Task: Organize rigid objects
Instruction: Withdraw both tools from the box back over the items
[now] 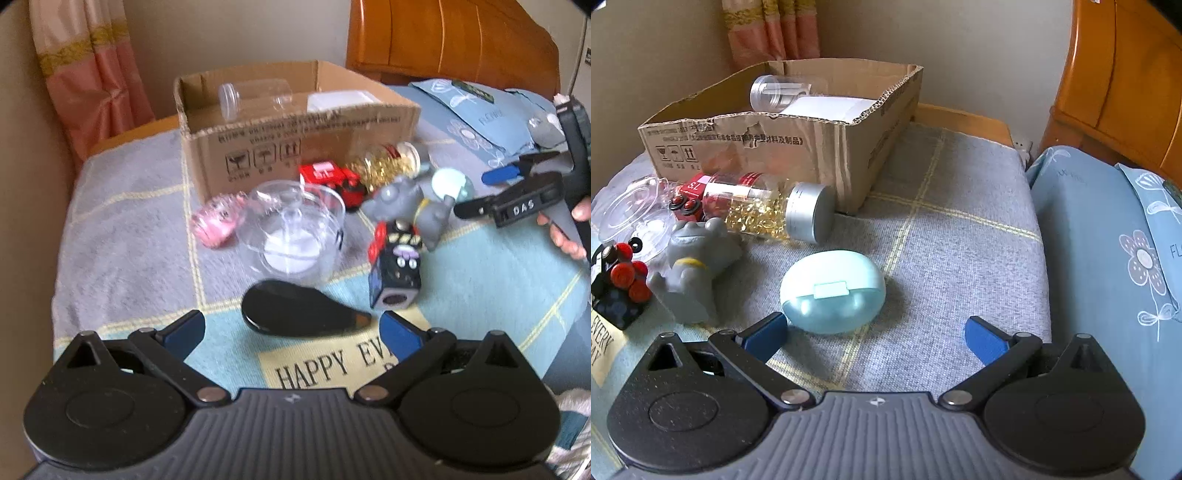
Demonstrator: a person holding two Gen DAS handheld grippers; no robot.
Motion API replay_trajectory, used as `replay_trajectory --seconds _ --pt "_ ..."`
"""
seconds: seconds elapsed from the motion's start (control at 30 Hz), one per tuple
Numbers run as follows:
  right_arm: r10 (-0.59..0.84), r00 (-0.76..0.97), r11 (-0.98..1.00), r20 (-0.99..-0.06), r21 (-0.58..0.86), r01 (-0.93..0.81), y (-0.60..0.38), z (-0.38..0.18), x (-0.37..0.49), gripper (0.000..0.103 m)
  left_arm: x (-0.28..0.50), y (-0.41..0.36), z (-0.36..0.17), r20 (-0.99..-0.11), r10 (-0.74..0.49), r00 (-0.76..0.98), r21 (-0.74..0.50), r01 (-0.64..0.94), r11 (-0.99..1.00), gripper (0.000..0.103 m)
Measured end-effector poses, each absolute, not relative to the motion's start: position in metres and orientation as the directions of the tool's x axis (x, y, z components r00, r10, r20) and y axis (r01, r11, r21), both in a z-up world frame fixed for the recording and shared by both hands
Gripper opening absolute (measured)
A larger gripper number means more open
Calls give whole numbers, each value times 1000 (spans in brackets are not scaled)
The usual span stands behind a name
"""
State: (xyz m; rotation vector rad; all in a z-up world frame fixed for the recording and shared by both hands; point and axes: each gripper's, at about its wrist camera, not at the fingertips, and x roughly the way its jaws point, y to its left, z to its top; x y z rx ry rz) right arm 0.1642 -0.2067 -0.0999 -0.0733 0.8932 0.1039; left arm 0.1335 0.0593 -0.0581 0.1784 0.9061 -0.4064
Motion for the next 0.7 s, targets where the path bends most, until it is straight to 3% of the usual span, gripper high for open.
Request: replay_trajectory --seconds 0.2,0.7 --pt "59 634 993 -771 -23 -120 -206 -102 163 103 138 63 -78 -823 -270 500 -49 411 910 101" --pt "86 644 987 -760 -23 -159 -204 -103 160 103 142 48 -82 -784 -308 539 -11 484 875 102"
